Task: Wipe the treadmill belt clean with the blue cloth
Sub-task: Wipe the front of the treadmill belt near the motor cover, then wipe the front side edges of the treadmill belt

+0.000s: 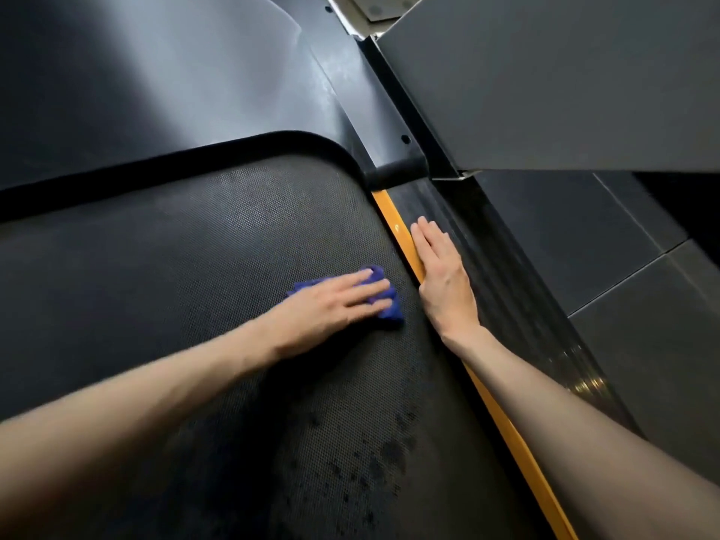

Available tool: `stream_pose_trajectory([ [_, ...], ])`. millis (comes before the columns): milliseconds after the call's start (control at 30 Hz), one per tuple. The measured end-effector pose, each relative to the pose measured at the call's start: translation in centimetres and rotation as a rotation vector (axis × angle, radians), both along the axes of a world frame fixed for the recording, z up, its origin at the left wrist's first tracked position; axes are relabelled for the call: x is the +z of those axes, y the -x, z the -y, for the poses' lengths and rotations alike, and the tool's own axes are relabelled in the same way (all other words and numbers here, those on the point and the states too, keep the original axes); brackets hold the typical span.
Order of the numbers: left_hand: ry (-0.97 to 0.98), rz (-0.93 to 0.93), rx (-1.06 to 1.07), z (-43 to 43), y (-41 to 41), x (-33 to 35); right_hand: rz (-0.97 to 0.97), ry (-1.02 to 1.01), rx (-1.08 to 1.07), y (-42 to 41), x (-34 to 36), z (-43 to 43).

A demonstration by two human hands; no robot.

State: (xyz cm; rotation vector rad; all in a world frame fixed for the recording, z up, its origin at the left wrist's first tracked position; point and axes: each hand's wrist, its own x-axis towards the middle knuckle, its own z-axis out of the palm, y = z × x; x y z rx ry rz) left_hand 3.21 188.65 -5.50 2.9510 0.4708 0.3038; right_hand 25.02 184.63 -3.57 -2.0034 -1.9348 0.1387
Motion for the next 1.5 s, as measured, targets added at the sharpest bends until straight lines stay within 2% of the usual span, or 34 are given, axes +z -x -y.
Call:
stream_pose_trajectory([
  [33, 0.002, 0.023, 0.111, -2.5, 1.2, 0.1, -0.007, 0.001, 0.003, 0.1, 0.0, 0.0],
  [100, 0.069, 0.091, 0.578, -7.9, 4.1, 0.8, -0.026, -0.011, 0.000, 0.0, -0.1, -0.1],
  [133, 0.163, 0.080, 0.780, -9.8, 5.5, 1.3, -0.030, -0.013, -0.003, 0.0, -0.2, -0.1],
  [200, 0.246, 0.053, 0.964, -10.6, 6.0, 1.9, -0.030, -0.013, 0.004, 0.0, -0.2, -0.2],
  [300, 0.222, 0.155, 0.834, -6.6, 3.1, 1.3, -0.033, -0.011, 0.009, -0.1, 0.0, -0.2],
  [367, 0.230, 0.182, 0.531, -2.7, 1.1, 0.0, -0.044, -0.009, 0.017, -0.1, 0.0, -0.2],
  [433, 0.212, 0.090, 0.164, 0.9, -0.1, -0.6, -0.050, -0.002, 0.018, -0.2, 0.0, -0.2],
  [467, 0.205, 0.066, 0.069, 1.5, -0.1, -0.9, -0.054, 0.000, 0.016, -0.2, 0.1, -0.2],
  [500, 0.193, 0.069, 0.063, 1.1, 0.2, -1.2, -0.063, 0.001, 0.015, -0.2, 0.1, -0.2],
  [533, 0.148, 0.098, 0.167, 0.1, 0.4, -0.8, -0.073, 0.002, 0.014, -0.1, 0.2, -0.1],
  [600, 0.150, 0.147, 0.586, -3.1, 1.3, 0.4, -0.085, -0.001, 0.007, 0.0, 0.2, -0.1],
  [667, 0.208, 0.094, 0.950, -6.0, 3.7, 1.8, -0.082, -0.003, 0.000, 0.0, 0.1, -0.1],
  [733, 0.208, 0.036, 1.112, -7.4, 6.3, 2.4, -0.081, 0.003, 0.003, 0.0, 0.1, -0.2],
  [833, 0.178, 0.072, 1.131, -6.1, 6.4, 2.3, -0.078, -0.009, 0.013, -0.2, 0.2, -0.2],
  [900, 0.171, 0.096, 0.978, -3.9, 4.5, 1.4, -0.057, 0.001, 0.010, 0.0, 0.1, -0.2],
  [1000, 0.267, 0.075, 0.725, -0.9, 1.8, 0.8, -0.051, 0.014, -0.003, -0.1, 0.2, -0.2],
  [1067, 0.343, 0.087, 0.719, -0.1, 1.5, 2.2, -0.077, 0.017, -0.008, 0.1, 0.4, -0.1],
  [1133, 0.482, 0.119, 0.703, -0.1, 2.0, 4.2, -0.188, 0.002, -0.095, 0.7, 1.0, -0.4],
  [1200, 0.649, 0.141, 0.688, 0.1, 3.2, 6.1, -0.241, -0.115, -0.191, 2.6, 2.2, -1.2],
  [1267, 0.695, 0.178, 0.738, 0.5, 4.9, 7.4, -0.221, -0.226, -0.168, 6.7, 3.6, -2.0],
  [1300, 0.668, 0.193, 0.776, 0.7, 5.9, 7.6, -0.222, -0.214, -0.121, 9.5, 4.3, -2.2],
  [1333, 0.636, 0.190, 0.828, 0.9, 7.0, 7.5, -0.232, -0.121, -0.058, 12.5, 4.7, -2.4],
  [1400, 0.578, 0.167, 0.954, 1.5, 9.4, 7.3, -0.211, 0.189, -0.008, 18.0, 4.3, -2.6],
  [1467, 0.556, 0.156, 1.043, 2.1, 11.7, 7.2, -0.133, 0.450, -0.099, 21.7, 2.7, -2.9],
  [1500, 0.548, 0.157, 1.071, 2.5, 12.7, 7.3, -0.094, 0.484, -0.117, 22.5, 1.8, -3.1],
])
